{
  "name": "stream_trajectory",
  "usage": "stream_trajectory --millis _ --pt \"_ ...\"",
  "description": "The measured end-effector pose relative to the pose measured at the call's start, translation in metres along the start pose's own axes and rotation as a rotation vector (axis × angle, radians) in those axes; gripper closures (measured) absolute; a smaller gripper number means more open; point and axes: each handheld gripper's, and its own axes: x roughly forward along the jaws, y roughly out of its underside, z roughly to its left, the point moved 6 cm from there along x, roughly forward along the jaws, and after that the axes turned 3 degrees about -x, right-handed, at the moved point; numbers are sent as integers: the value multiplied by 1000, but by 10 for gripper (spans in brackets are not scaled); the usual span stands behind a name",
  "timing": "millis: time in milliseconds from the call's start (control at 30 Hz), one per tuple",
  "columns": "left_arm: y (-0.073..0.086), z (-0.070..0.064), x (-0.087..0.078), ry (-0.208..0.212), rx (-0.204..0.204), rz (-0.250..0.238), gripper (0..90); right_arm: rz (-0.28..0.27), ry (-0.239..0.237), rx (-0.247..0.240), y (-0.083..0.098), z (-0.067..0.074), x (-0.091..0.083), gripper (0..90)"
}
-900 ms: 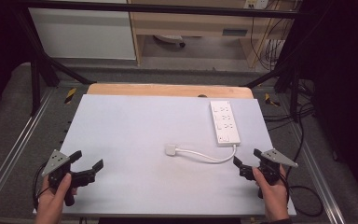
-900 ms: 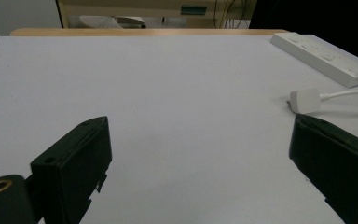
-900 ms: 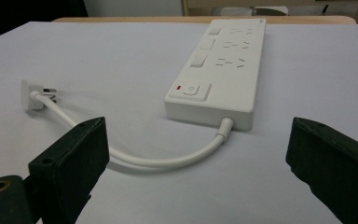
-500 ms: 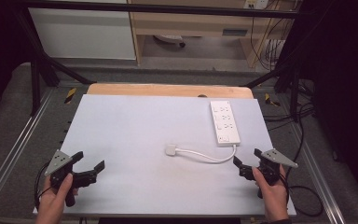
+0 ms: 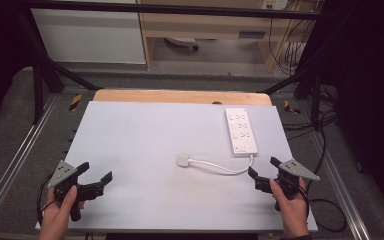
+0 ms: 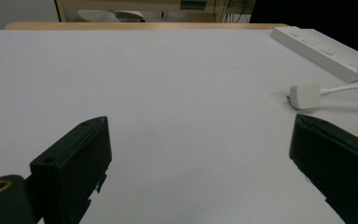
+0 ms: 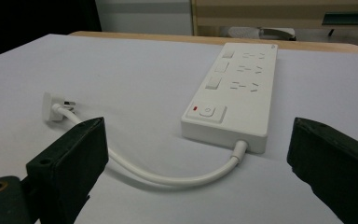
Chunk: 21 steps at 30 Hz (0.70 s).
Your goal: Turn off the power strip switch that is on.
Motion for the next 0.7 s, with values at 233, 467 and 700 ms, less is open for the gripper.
stream_trajectory --millis 233,467,700 --pt "1 0 1 -12 26 1 54 -10 -7 1 -1 2 -2 75" --pt "1 -2 2 -2 28 1 54 -12 -10 8 -3 9 -5 54" --pt "4 -3 3 1 28 20 54 -6 -26 18 -8 13 -2 52"
